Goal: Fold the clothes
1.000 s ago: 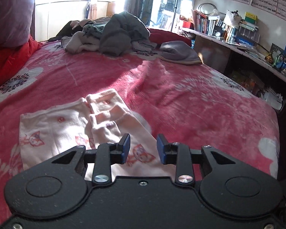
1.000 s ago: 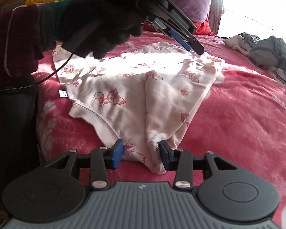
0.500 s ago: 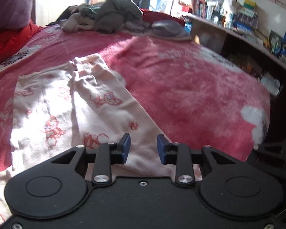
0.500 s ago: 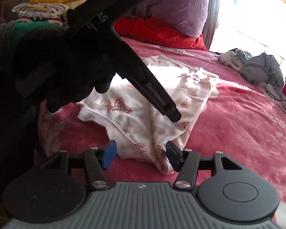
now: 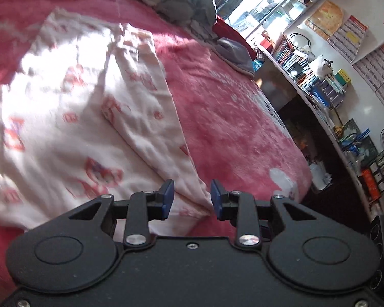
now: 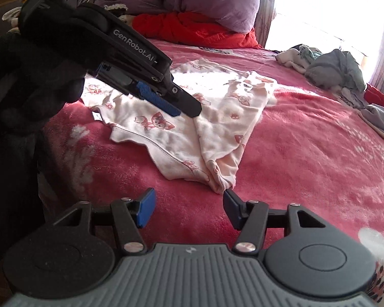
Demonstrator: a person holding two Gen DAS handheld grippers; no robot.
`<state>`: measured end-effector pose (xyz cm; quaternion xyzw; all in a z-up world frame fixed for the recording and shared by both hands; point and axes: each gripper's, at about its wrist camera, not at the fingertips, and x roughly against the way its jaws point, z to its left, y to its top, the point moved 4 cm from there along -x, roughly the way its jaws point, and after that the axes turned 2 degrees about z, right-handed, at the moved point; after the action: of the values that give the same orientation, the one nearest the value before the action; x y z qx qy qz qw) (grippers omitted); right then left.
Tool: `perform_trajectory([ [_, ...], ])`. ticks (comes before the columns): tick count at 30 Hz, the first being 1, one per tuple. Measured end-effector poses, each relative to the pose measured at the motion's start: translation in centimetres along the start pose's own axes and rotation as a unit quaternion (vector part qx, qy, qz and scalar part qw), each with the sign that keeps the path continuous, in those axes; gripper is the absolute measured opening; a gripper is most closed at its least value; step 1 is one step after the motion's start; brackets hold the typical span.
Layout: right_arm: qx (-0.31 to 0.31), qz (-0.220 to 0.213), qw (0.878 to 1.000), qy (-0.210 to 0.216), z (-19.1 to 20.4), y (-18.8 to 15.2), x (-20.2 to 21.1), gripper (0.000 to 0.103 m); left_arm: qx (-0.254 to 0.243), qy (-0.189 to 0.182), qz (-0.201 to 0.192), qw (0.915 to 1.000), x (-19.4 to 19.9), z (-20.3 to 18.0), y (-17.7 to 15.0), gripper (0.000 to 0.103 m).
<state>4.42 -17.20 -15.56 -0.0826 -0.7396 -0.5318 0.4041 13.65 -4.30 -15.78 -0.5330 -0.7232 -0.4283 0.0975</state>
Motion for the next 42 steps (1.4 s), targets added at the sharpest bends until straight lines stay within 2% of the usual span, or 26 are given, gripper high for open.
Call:
perform_trajectory([
  [5, 0.003, -0.008, 1.000, 0.001, 0.1, -0.2, 0.2, 0.059, 0.043, -0.015, 0.017, 0.9988, -2.1, -0.8, -0.7, 0.030],
  [8, -0.004, -0.015, 1.000, -0.002, -0.3, -0.4, 0.3, 0.059, 0.052, -0.002, 0.023, 0.9984, -2.7, -0.7, -0.6, 0.030],
  [10, -0.020, -0.020, 1.000, -0.002, -0.9, -0.4, 0.3, 0.059, 0.058, 0.013, 0.018, 0.9980, -2.9, -0.5, -0.5, 0.024],
  [11, -0.028, -0.022, 0.999, -0.002, -1.2, -0.4, 0.3, 0.059, 0.061, 0.021, 0.016, 0.9978, -2.9, -0.4, -0.5, 0.012],
  [14, -0.050, -0.025, 0.998, -0.001, -2.2, -0.5, 0.3, 0.059, 0.028, 0.047, 0.010, 0.9985, -2.3, -0.9, -0.3, 0.007],
  [16, -0.060, -0.023, 0.998, -0.004, -2.6, -0.6, 0.1, 0.059, -0.015, 0.055, 0.003, 0.9983, -1.5, -1.8, 0.0, 0.007],
  [19, -0.069, -0.023, 0.997, -0.005, -3.0, -0.8, 0.1, 0.059, -0.060, 0.081, 0.018, 0.9948, -2.1, -2.3, -0.6, 0.007],
  [23, -0.078, -0.042, 0.996, 0.001, -3.9, -0.5, 0.8, 0.057, -0.057, 0.089, 0.035, 0.9938, -3.1, -1.5, -1.2, 0.007],
  [26, -0.051, -0.063, 0.997, -0.004, -3.6, -0.1, 1.6, 0.057, -0.055, 0.088, 0.040, 0.9938, -3.0, -1.2, -1.3, 0.007],
  [32, 0.028, -0.068, 0.997, 0.004, -1.2, 0.8, -0.1, 0.057, -0.025, 0.069, 0.041, 0.9965, -2.8, -0.4, -1.0, 0.007],
  [37, -0.021, -0.019, 0.998, 0.047, -1.5, 0.6, -3.5, 0.064, -0.050, 0.073, 0.039, 0.9953, -2.8, -0.9, -1.1, 0.007],
  [42, 0.011, -0.007, 0.999, 0.048, -0.4, -0.1, -2.2, 0.063, -0.074, 0.078, 0.039, 0.9934, -3.0, -1.1, -1.1, 0.007],
])
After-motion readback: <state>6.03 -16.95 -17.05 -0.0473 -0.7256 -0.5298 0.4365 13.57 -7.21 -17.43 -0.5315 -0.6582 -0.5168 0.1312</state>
